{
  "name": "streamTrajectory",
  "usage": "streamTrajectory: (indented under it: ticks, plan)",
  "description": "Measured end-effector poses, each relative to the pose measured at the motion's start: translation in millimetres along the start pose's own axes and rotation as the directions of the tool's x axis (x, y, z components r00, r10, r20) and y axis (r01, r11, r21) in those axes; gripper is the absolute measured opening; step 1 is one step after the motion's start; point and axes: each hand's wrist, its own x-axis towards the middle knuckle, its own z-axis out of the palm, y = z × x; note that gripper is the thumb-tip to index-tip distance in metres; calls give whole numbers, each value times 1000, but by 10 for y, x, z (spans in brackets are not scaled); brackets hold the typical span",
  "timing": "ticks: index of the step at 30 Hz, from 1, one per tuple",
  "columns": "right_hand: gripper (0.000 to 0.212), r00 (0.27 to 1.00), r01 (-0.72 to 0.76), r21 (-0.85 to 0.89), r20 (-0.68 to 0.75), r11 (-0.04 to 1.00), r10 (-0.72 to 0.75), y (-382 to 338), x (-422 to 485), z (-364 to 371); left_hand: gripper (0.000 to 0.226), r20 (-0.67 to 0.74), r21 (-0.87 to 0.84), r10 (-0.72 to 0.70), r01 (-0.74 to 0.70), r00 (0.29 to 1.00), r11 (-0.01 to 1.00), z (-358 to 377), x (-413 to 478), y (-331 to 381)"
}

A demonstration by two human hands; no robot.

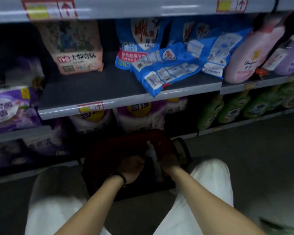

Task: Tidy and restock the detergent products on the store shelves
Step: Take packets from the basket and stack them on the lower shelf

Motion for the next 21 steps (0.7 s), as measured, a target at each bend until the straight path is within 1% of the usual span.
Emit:
streamTrajectory:
  ticks: [1, 3, 4, 7, 9, 10, 12, 14, 17, 19, 21]
  plan:
    - [54, 1000, -20, -1, 1, 1000, 20, 19, -3, 71, 29, 7, -11, -10, 10, 1000, 1000, 72, -19, -69]
    - [60, 993, -113, 14, 32, 994, 112, 95, -14, 160, 28, 34, 4, -24, 24, 999, 1000, 167, -41, -163]
    - [61, 992, -125, 6, 28, 992, 125, 153, 17, 209, 28, 44, 6, -32, 32, 998, 999, 196, -35, -210]
    - [59, 992, -120, -32, 33, 992, 121, 234, 173, 315, 29, 53, 32, -68, 66, 996, 997, 200, -36, -313]
    - [67, 988, -121, -46, 91, 992, 125, 332, 367, 463, 30, 42, 49, -95, 93, 995, 994, 192, -4, -390]
    - [67, 986, -99, -65, 127, 993, 107, 355, 418, 524, 30, 42, 50, -105, 103, 994, 993, 192, 10, -408]
    - [59, 984, -54, -137, 161, 989, 76, 293, 383, 525, 30, 51, 48, -112, 110, 992, 993, 218, 42, -391]
    - [52, 983, -69, -177, 153, 982, 97, 246, 355, 499, 30, 61, 47, -114, 111, 992, 993, 266, 93, -374]
    - [48, 977, -119, -162, 156, 980, 145, 330, 461, 555, 29, 45, 43, -124, 122, 991, 992, 317, 182, -332]
    - [48, 981, -110, -159, 139, 981, 133, 381, 503, 568, 28, 61, 56, -120, 117, 991, 992, 369, 237, -288]
    - [41, 978, -96, -181, 166, 979, 127, 406, 495, 567, 28, 79, 63, -99, 94, 992, 994, 432, 268, -237]
